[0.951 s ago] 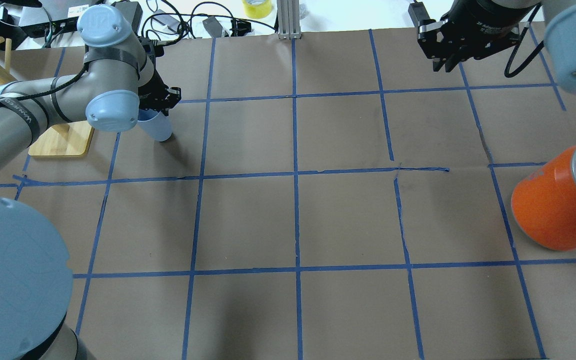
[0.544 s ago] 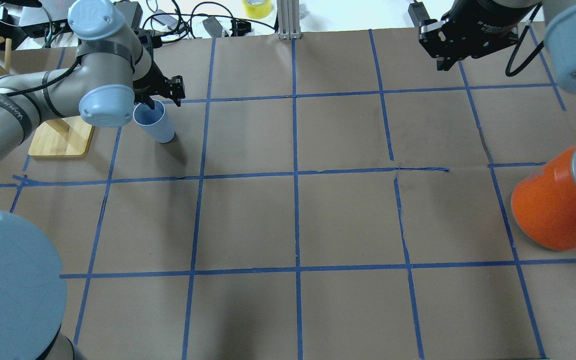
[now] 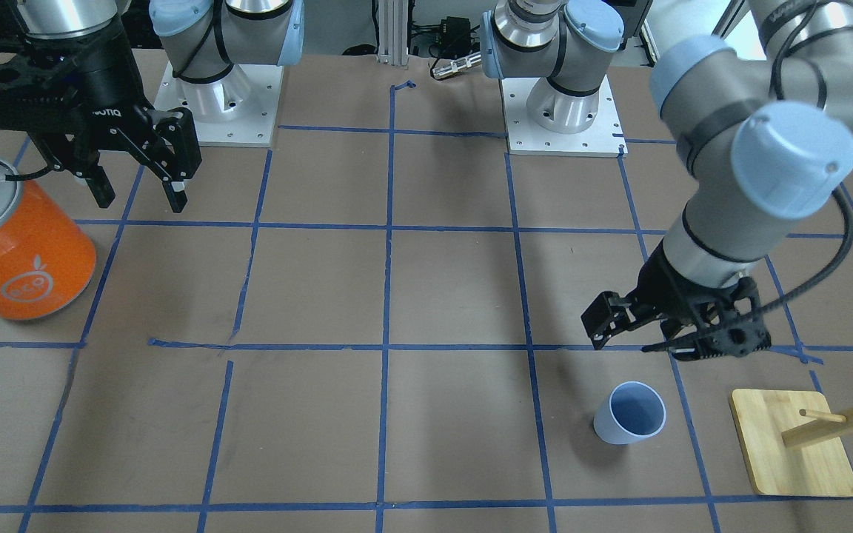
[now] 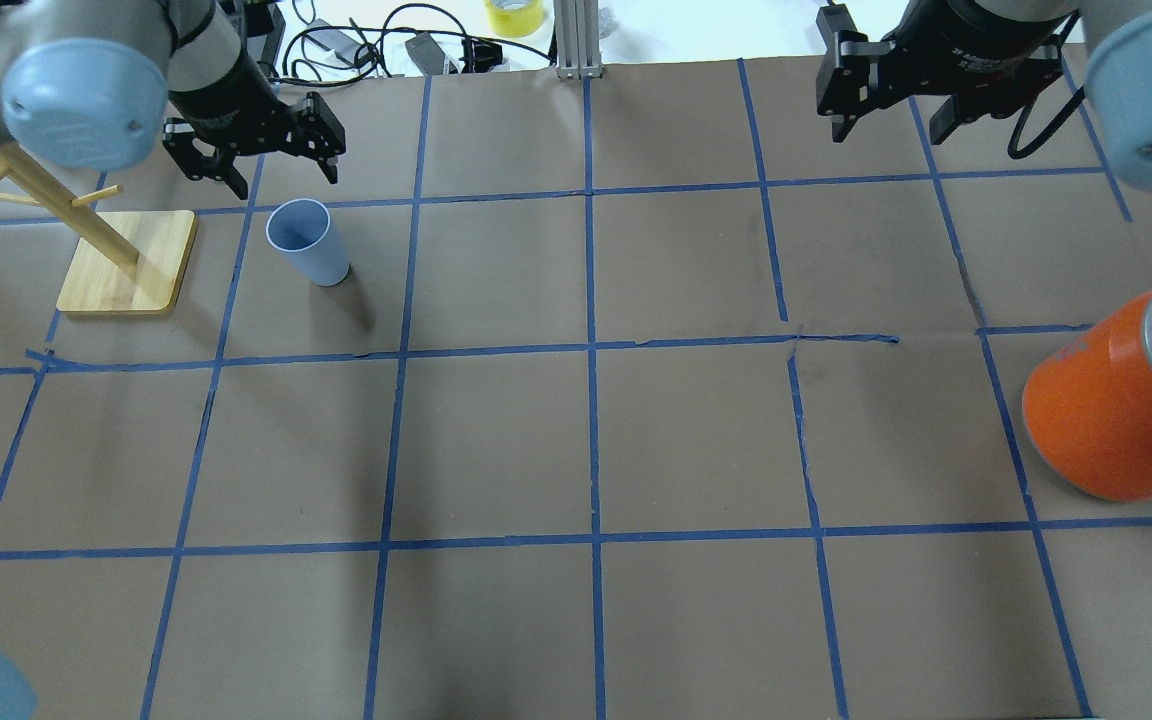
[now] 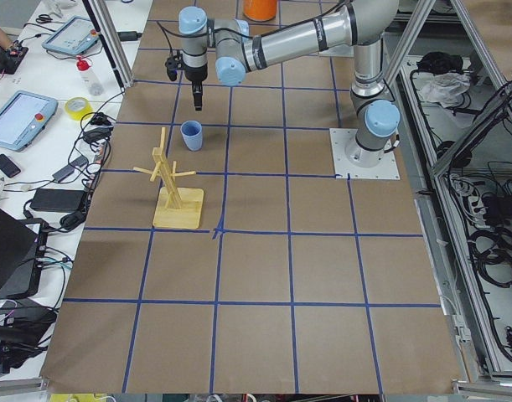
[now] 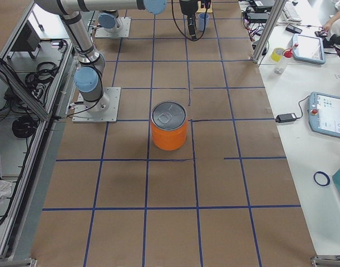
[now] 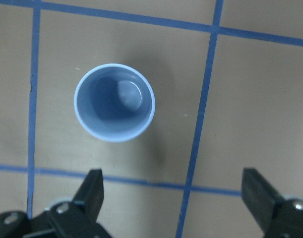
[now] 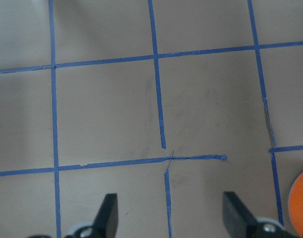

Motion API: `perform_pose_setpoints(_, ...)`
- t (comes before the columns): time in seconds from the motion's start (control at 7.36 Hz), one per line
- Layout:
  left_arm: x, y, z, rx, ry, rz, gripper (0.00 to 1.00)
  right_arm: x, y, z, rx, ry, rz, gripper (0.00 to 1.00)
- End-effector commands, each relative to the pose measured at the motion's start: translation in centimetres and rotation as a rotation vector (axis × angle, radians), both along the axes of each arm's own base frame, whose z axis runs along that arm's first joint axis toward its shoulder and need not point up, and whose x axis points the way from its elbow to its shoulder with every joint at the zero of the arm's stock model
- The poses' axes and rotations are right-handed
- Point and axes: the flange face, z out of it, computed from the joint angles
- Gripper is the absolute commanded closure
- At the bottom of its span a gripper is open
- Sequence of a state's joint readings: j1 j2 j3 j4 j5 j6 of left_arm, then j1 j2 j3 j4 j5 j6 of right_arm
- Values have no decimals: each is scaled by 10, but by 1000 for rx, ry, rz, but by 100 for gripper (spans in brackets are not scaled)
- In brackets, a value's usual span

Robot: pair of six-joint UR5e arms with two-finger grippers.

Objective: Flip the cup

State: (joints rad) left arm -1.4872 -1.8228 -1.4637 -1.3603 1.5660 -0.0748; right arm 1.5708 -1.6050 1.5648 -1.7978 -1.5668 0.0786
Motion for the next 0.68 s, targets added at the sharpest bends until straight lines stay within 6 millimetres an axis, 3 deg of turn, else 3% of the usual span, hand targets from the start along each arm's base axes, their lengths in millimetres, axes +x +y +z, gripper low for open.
perform_pose_setpoints(0.0, -7, 51, 69, 11, 10, -2, 0, 0, 0, -2, 5, -1, 0, 0)
perform_pose_setpoints(0.14, -10, 68, 81, 15, 4, -4, 0, -1, 1, -6, 12, 10, -2, 0)
perform_pose_setpoints(0.54, -21, 118, 76, 61, 5, -13, 0, -1, 0, -14, 23, -2, 1, 0)
